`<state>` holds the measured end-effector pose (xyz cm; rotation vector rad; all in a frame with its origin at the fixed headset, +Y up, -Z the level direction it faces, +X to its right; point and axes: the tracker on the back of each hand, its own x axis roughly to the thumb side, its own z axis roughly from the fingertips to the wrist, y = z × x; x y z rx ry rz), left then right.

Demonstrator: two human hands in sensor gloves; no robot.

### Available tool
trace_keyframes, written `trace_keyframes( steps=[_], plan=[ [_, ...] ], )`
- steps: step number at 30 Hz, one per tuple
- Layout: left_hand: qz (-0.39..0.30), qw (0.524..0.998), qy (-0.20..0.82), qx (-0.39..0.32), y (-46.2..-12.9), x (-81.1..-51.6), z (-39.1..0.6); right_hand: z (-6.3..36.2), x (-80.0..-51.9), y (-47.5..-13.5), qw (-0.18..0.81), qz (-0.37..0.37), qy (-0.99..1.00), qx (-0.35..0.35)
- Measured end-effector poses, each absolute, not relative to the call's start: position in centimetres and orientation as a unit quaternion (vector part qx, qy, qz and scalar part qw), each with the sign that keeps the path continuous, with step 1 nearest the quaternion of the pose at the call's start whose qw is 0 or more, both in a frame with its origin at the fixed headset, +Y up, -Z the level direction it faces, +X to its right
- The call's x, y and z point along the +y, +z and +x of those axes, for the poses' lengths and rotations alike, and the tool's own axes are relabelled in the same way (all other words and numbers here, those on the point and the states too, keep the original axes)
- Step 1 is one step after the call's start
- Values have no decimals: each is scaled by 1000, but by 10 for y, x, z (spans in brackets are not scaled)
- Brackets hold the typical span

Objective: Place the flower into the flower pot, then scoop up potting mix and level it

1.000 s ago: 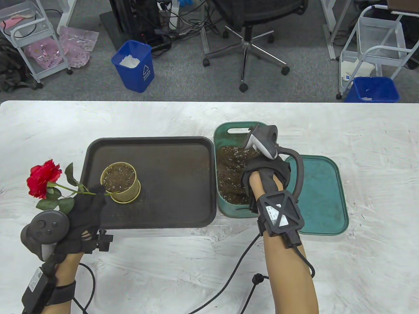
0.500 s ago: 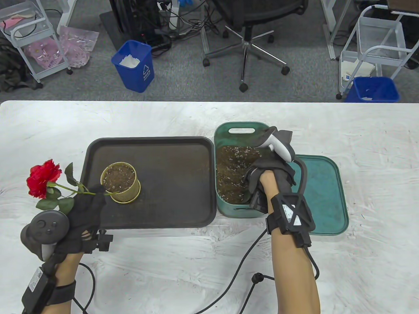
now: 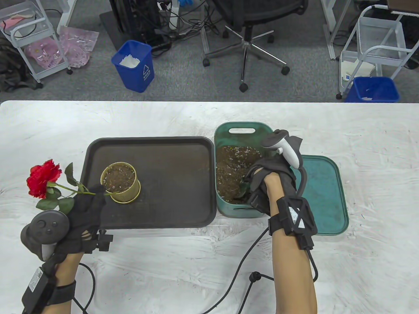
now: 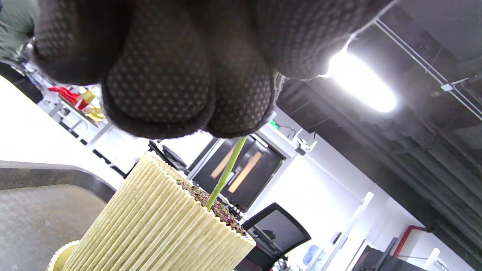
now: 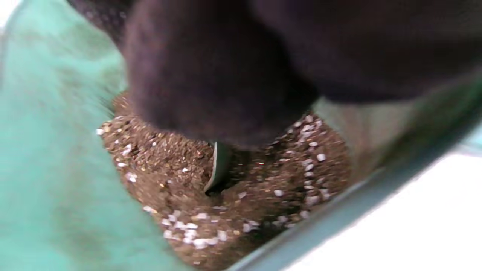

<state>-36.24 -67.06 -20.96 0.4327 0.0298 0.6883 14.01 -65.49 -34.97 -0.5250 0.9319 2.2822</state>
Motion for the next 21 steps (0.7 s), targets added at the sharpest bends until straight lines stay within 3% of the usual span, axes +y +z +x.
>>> trace_keyframes(
  steps=[14, 21],
  plan=[
    [210, 919, 334, 14, -210, -671, -362, 136, -670, -348, 410, -182, 821, 353],
    [211, 919, 332, 13, -210, -671, -362, 149, -665, -336, 484, -198, 791, 318]
  ],
)
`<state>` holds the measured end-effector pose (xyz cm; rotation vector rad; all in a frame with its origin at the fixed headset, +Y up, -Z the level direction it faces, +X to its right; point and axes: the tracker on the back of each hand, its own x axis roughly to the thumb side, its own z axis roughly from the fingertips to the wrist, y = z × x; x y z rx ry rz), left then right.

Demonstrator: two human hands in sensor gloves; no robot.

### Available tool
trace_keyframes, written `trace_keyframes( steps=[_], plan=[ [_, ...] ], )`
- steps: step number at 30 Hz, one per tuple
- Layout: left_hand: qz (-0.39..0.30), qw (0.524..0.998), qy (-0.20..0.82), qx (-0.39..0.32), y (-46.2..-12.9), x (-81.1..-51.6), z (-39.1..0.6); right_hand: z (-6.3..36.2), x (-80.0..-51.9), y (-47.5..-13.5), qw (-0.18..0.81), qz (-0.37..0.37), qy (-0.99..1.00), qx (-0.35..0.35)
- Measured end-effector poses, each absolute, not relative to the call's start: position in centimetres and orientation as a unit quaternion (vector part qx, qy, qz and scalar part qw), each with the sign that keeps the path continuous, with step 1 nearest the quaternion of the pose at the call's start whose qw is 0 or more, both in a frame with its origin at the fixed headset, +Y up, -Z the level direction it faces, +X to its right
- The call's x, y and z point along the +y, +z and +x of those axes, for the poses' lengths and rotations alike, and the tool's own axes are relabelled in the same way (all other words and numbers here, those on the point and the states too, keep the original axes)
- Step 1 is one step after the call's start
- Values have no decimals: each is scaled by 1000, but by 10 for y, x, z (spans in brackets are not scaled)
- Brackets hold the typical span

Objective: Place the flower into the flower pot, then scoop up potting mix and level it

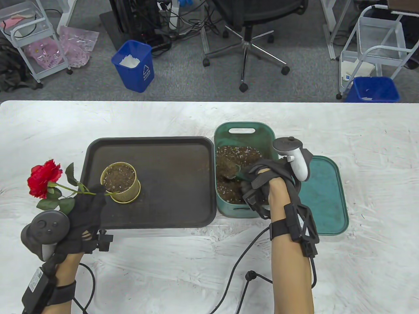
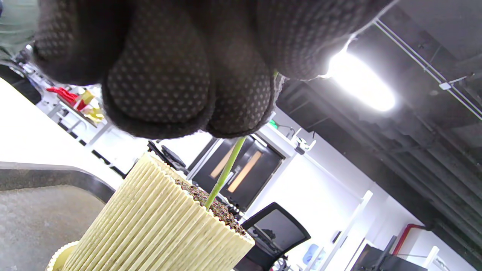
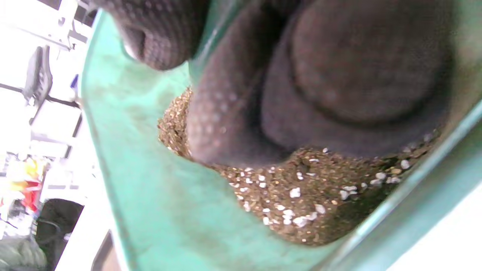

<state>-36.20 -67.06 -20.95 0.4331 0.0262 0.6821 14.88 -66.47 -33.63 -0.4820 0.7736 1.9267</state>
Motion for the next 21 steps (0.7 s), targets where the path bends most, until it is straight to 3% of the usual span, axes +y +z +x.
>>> trace_keyframes(
  steps=[15, 21],
  plan=[
    [209, 918, 337, 15, -209, -671, -363, 162, -639, -301, 610, -199, 744, 187],
    [209, 918, 336, 14, -209, -671, -362, 151, -640, -288, 639, -183, 729, 165]
  ],
)
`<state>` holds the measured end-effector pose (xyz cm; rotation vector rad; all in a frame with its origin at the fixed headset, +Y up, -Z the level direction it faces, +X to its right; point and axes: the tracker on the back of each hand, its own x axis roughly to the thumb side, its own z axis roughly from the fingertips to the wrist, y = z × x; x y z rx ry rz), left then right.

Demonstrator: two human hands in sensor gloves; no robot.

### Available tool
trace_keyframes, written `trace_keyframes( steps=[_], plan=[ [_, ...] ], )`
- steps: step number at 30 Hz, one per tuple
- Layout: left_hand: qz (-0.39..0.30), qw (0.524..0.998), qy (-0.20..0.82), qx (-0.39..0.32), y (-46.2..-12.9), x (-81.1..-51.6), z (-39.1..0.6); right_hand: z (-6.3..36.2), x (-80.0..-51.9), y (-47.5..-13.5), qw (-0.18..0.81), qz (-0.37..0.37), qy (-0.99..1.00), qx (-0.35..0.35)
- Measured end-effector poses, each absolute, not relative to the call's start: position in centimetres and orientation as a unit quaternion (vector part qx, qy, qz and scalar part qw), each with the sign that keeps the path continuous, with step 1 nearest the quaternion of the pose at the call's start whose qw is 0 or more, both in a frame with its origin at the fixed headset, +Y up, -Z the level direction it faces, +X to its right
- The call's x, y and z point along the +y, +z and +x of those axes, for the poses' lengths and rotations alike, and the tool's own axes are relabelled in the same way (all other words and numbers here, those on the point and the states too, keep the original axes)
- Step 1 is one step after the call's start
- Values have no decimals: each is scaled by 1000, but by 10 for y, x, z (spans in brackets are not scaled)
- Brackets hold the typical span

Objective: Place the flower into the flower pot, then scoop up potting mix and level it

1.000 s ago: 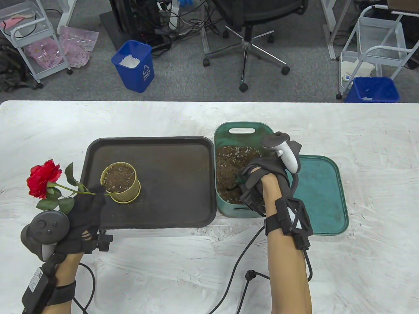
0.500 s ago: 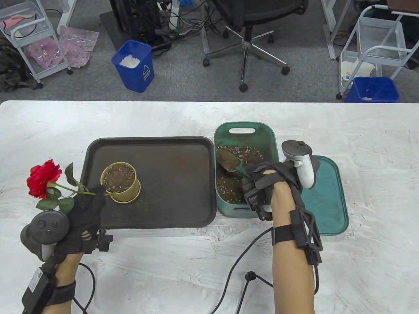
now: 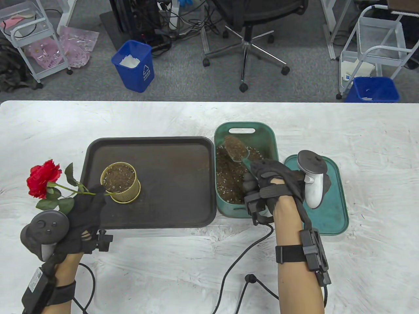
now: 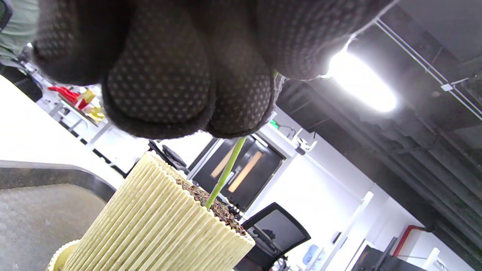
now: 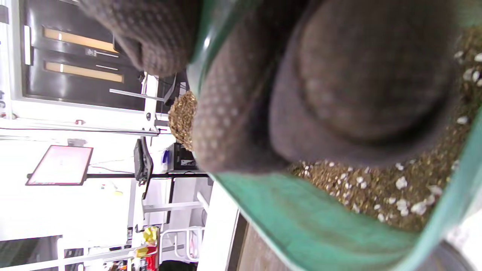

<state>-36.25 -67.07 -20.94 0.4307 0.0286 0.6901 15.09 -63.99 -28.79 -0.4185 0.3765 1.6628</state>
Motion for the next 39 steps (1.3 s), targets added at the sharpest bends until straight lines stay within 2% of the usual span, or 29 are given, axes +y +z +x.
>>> trace_keyframes(
  steps=[5, 14, 19, 25, 28, 32, 35, 39],
  plan=[
    [210, 918, 336, 15, -209, -671, -363, 115, -639, -280, 658, -134, 718, 183],
    [210, 919, 334, 14, -209, -671, -363, 11, -646, -274, 668, -54, 700, 247],
    [209, 918, 335, 13, -209, -671, -362, -50, -658, -280, 640, -40, 712, 288],
    [209, 918, 336, 13, -209, -671, -362, -95, -672, -293, 594, -39, 745, 301],
    [209, 918, 336, 12, -209, -671, -362, -110, -671, -296, 545, -32, 791, 275],
    [208, 918, 337, 12, -209, -671, -362, -125, -661, -294, 452, -2, 872, 189],
    [208, 918, 338, 13, -209, -671, -362, -136, -650, -289, 345, 49, 930, 118],
    [209, 918, 337, 13, -210, -671, -362, -150, -641, -276, 268, 103, 957, 45]
  ],
)
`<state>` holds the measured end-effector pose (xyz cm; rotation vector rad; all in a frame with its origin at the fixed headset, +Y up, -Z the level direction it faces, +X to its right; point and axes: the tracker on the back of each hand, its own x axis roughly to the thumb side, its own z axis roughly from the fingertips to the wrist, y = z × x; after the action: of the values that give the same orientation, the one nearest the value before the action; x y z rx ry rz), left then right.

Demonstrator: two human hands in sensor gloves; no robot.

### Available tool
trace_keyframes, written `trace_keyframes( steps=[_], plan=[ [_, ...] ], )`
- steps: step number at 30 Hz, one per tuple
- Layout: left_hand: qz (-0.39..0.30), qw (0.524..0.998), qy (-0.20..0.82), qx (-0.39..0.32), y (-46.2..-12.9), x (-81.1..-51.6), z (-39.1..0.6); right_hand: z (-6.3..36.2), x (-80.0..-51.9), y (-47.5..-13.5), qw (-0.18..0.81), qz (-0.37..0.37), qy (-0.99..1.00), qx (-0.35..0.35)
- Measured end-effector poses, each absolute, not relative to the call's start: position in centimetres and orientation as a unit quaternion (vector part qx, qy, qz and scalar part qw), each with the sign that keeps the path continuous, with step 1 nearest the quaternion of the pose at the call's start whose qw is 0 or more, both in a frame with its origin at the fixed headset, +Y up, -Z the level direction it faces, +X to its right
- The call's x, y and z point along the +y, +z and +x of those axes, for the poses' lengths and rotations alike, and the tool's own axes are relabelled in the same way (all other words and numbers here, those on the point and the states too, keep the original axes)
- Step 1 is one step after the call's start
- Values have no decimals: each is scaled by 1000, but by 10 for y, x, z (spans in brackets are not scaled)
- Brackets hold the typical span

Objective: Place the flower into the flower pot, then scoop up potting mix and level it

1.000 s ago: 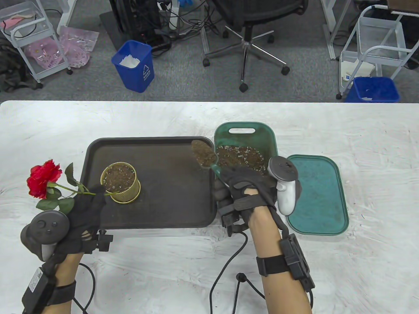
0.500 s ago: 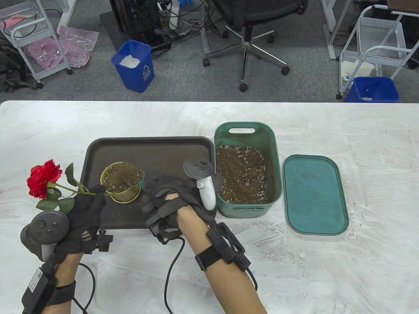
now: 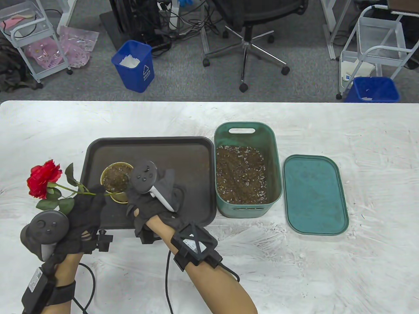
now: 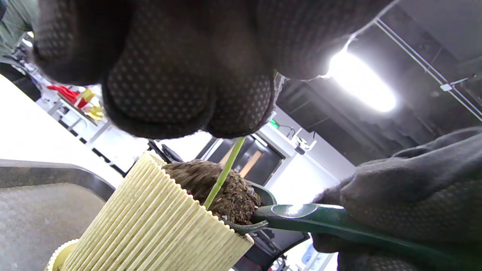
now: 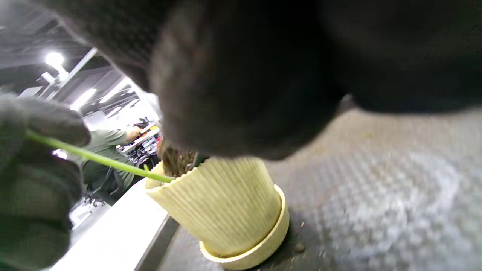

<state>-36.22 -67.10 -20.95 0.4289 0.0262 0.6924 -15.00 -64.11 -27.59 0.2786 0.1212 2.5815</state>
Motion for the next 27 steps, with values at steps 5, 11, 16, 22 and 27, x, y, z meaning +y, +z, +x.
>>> trace_keyframes(
  steps=[5, 11, 16, 22, 27],
  plan=[
    [209, 918, 336, 13, -209, -671, -362, -157, -638, -265, 220, 142, 965, -5],
    [208, 918, 337, 12, -209, -671, -362, -159, -636, -259, 173, 172, 969, -49],
    [209, 918, 336, 12, -209, -671, -362, -155, -628, -257, 100, 193, 970, -111],
    [209, 919, 335, 12, -209, -671, -362, -123, -604, -260, 108, 170, 971, -126],
    [210, 920, 332, 11, -209, -671, -362, -53, -562, -274, 152, 86, 975, -136]
  ],
)
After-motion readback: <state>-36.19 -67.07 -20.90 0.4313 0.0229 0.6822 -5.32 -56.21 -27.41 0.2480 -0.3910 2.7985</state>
